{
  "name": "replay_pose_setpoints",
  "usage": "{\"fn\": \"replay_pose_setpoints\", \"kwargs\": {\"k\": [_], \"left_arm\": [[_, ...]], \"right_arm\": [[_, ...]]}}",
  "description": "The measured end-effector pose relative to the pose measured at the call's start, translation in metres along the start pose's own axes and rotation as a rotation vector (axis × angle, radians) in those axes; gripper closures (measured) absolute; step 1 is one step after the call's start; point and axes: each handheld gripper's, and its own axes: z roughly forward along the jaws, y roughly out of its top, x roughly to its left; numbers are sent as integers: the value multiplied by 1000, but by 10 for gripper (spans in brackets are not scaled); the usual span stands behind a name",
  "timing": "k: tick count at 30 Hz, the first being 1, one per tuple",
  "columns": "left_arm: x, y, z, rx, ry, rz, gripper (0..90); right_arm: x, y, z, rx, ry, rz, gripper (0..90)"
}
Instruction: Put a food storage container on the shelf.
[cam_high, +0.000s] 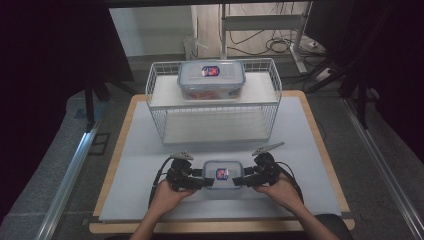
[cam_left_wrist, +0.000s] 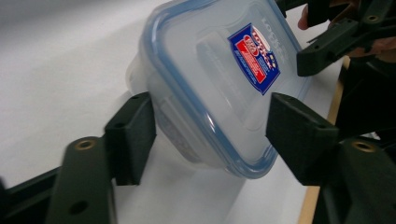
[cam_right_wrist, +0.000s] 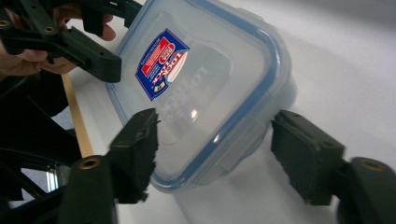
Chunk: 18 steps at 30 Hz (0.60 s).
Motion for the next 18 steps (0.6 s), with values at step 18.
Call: {"fn": "replay_pose_setpoints", "kwargs": {"k": [18], "left_arm": [[1, -13, -10, -58, -70, -99, 524]], "right_arm": [[-7, -11, -12, -47, 108, 88, 549]]}}
